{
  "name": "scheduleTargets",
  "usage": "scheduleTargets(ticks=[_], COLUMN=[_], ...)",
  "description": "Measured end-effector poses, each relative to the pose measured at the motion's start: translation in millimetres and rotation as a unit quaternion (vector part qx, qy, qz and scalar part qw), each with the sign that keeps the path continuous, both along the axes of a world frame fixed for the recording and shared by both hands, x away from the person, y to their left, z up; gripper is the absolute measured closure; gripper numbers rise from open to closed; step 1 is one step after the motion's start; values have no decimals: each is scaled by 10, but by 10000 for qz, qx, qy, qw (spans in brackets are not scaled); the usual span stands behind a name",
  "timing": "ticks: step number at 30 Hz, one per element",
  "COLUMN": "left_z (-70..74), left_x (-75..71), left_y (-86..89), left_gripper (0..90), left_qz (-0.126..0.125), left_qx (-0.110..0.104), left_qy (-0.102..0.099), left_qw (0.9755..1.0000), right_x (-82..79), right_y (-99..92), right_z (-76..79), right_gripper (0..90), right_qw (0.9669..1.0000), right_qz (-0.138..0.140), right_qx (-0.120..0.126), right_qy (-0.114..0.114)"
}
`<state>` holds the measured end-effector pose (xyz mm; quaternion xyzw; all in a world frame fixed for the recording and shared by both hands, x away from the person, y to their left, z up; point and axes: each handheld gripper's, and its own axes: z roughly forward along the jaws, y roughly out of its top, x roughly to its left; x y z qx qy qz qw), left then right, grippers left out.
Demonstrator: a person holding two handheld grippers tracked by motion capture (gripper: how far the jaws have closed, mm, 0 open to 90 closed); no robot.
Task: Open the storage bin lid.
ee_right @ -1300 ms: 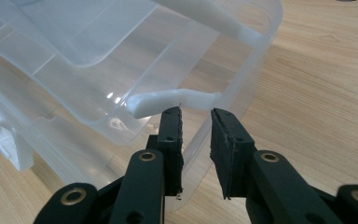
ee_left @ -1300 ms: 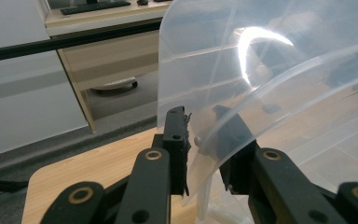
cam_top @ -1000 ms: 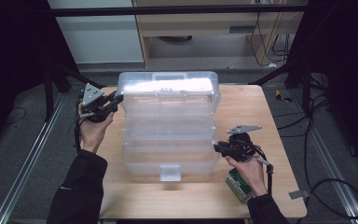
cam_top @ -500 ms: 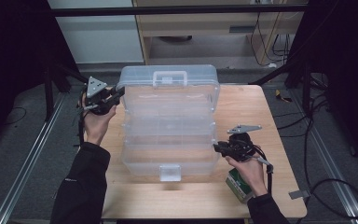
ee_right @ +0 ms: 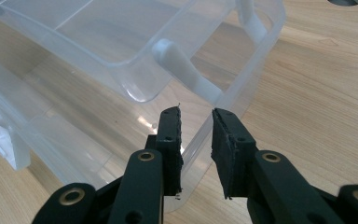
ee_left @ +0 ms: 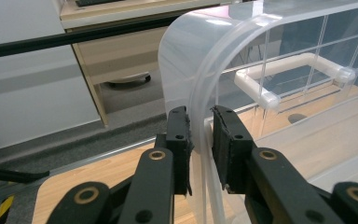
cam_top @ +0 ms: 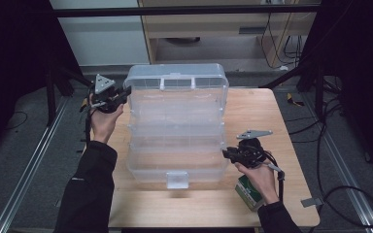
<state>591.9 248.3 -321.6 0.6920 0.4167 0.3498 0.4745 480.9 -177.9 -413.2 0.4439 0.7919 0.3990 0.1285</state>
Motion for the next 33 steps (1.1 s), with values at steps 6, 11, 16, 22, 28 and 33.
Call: scheduleTargets(ticks=[6,11,16,22,28,33], left_z=[-20,-25,-27,-40,-51,-63], left_x=[76,111,160,225,286,324], left_y=[-4,-7,-16,-29,-48,-47], left_gripper=[773,772,771,769,767,765], left_qz=[4,18,37,68,114,102], left_qx=[-13,-43,-27,-34,-37,-21], left_qy=[32,56,90,112,138,147], left_qw=[10000,10000,9999,9999,9998,9998], right_x=[2,1,0,-2,-2,-4], right_y=[0,2,8,12,17,24], right_z=[1,4,8,10,14,17], right_gripper=[728,729,729,729,731,731], right_qw=[10000,10000,10000,10000,9999,9999], right_qz=[16,12,10,4,20,20], right_qx=[8,0,-22,-50,-105,-132], right_qy=[3,16,29,30,-6,-7])
